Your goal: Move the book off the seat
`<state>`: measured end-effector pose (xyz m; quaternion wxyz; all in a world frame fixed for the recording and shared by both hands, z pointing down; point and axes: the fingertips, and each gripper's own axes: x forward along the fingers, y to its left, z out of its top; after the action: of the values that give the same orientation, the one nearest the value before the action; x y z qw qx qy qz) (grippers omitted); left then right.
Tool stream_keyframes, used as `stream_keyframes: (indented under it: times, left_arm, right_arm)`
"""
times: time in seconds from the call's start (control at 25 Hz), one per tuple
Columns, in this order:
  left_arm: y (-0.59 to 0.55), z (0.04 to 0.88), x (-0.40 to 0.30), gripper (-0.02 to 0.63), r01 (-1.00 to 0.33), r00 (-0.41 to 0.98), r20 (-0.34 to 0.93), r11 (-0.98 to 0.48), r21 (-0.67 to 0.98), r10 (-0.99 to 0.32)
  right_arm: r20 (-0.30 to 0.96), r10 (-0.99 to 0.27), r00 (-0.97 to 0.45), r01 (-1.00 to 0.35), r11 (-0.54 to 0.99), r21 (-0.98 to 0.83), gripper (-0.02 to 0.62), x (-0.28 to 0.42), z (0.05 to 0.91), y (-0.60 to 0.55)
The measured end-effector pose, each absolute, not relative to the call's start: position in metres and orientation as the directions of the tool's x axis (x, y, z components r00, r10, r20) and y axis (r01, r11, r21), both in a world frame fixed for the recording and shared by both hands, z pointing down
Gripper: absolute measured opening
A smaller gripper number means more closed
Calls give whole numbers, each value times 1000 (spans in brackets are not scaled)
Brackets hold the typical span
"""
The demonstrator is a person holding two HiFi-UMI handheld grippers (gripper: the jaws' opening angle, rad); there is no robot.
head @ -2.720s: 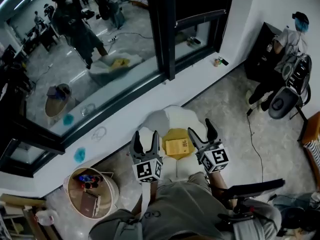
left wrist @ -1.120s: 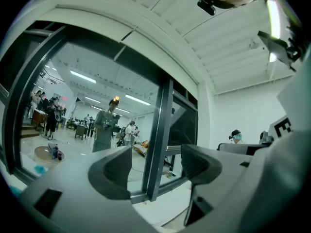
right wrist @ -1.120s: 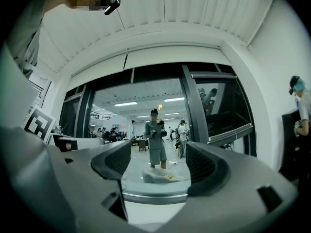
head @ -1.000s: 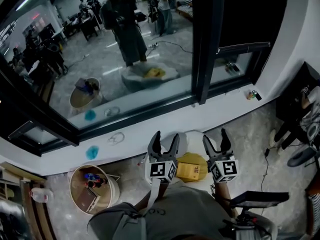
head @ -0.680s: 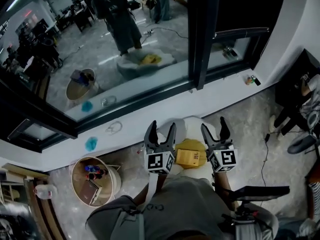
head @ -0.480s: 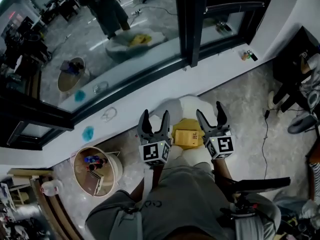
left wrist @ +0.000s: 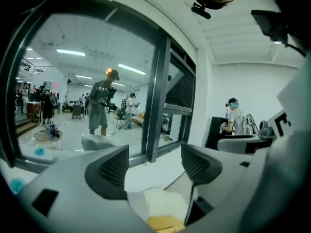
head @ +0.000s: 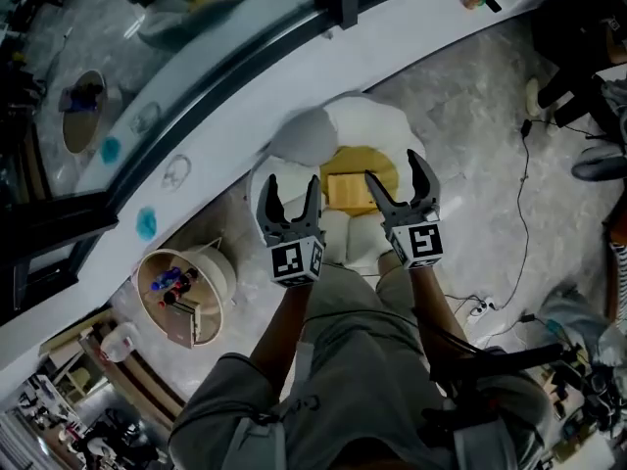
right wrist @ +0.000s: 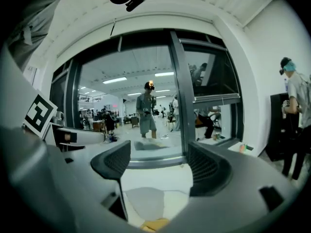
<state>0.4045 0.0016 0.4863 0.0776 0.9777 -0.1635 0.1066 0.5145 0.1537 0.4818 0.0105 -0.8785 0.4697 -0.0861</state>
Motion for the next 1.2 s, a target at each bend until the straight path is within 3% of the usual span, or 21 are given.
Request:
stream_keyframes:
  times: [0.56,0.84,1.2]
  left_arm:
    - [27,787,422,341,-321,795,575,-938,130,-192]
    - [32,917,413,347,-326,726,673,-933,150,-145]
    - [40,1055,390,347,-376,649,757,-898,230,-78]
  right_arm:
    - [461,-731,502,-728,-646,-232,367,516,794,171]
    - [570,-658,491,-652,-712,-261,367,509,922,177]
    - [655,-633,413,-655,-706,-269,367,485,1046,177]
